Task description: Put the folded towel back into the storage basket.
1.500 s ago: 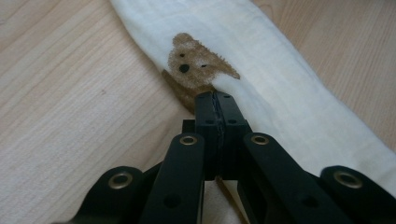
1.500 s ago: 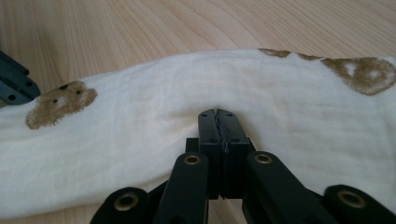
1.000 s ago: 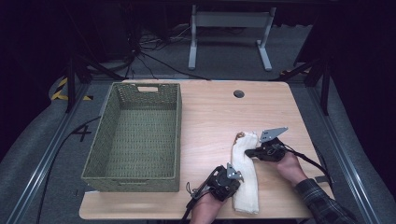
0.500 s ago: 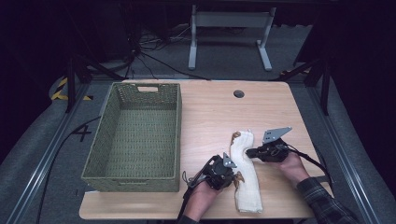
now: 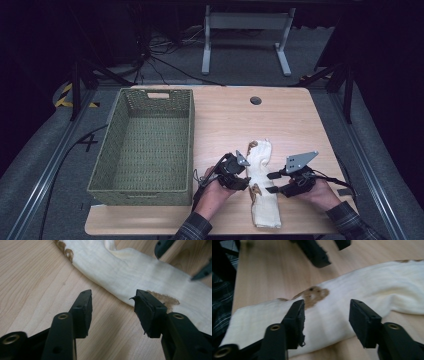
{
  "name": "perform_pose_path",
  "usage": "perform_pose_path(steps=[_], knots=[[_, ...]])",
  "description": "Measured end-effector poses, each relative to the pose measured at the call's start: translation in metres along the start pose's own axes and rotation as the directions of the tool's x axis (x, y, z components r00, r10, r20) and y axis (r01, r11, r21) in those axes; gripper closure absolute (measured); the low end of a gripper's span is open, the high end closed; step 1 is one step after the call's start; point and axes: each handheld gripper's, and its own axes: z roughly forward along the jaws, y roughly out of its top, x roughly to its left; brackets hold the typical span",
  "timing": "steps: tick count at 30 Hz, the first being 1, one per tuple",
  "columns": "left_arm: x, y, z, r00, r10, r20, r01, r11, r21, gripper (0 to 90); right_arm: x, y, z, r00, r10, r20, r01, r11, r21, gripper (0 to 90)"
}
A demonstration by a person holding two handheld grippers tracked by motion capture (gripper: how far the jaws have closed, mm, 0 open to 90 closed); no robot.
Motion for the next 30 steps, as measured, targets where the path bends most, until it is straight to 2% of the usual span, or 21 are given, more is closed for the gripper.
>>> perform_pose_path(steps=[3,5,7,8,10,14,18,20,21,24,26,27,30], knots=[[-0.003,-0.002,-0.001,0.9999,0.013,0.004,-0.013,0.9998,-0.014,43.7,0.013,-0.002,0.003,0.9995,-0.023,-0.020,0.023,1.000,0.018,34.8],[-0.005,-0.003,-0.002,0.9994,0.036,0.003,-0.036,0.9993,-0.013,41.5,0.023,-0.001,0.005,0.9984,-0.057,-0.002,0.057,0.998,0.036,29.5],[-0.005,-0.004,-0.002,0.9996,0.026,0.015,-0.026,0.9995,-0.016,40.6,0.032,0.002,0.007,0.9967,-0.081,0.006,0.081,0.996,0.039,26.5],[-0.005,-0.005,-0.003,0.9996,0.026,0.009,-0.026,0.9995,-0.015,40.2,0.036,0.003,0.009,0.9960,-0.090,-0.001,0.090,0.995,0.033,25.1],[-0.005,-0.006,-0.004,0.9994,0.033,0.003,-0.033,0.9992,-0.022,39.4,0.040,0.005,0.014,0.9936,-0.113,-0.002,0.113,0.992,0.057,22.4],[-0.004,-0.007,-0.005,0.9996,0.028,-0.001,-0.028,0.9995,-0.012,38.6,0.034,0.004,0.025,0.9890,-0.148,-0.012,0.148,0.985,0.089,18.4],[-0.004,-0.007,-0.003,0.9997,0.025,0.003,-0.025,0.9997,-0.007,37.8,0.029,0.004,0.029,0.9861,-0.166,-0.013,0.166,0.982,0.088,16.6],[-0.006,-0.007,-0.001,0.9996,0.028,0.000,-0.028,0.9996,-0.002,37.2,0.028,0.002,0.033,0.9811,-0.194,-0.002,0.192,0.975,0.113,14.7],[-0.006,-0.007,-0.001,0.9996,0.029,0.001,-0.029,0.9996,0.001,37.1,0.027,0.001,0.034,0.9815,-0.191,-0.009,0.191,0.976,0.100,14.9],[-0.005,-0.006,0.000,0.9995,0.032,0.005,-0.032,0.9995,0.009,36.9,0.025,-0.001,0.032,0.9808,-0.194,-0.020,0.195,0.977,0.088,19.5],[-0.005,-0.006,0.000,0.9994,0.033,0.001,-0.033,0.9994,0.014,36.8,0.025,-0.002,0.030,0.9810,-0.192,-0.029,0.194,0.977,0.085,26.0],[-0.005,-0.007,0.001,0.9996,0.030,-0.001,-0.030,0.9995,0.008,36.8,0.025,-0.002,0.029,0.9806,-0.193,-0.033,0.195,0.977,0.084,29.8],[-0.004,-0.006,-0.001,0.9997,0.025,-0.004,-0.025,0.9997,0.005,36.8,0.028,-0.002,0.026,0.9767,-0.209,-0.048,0.213,0.974,0.082,49.3]])
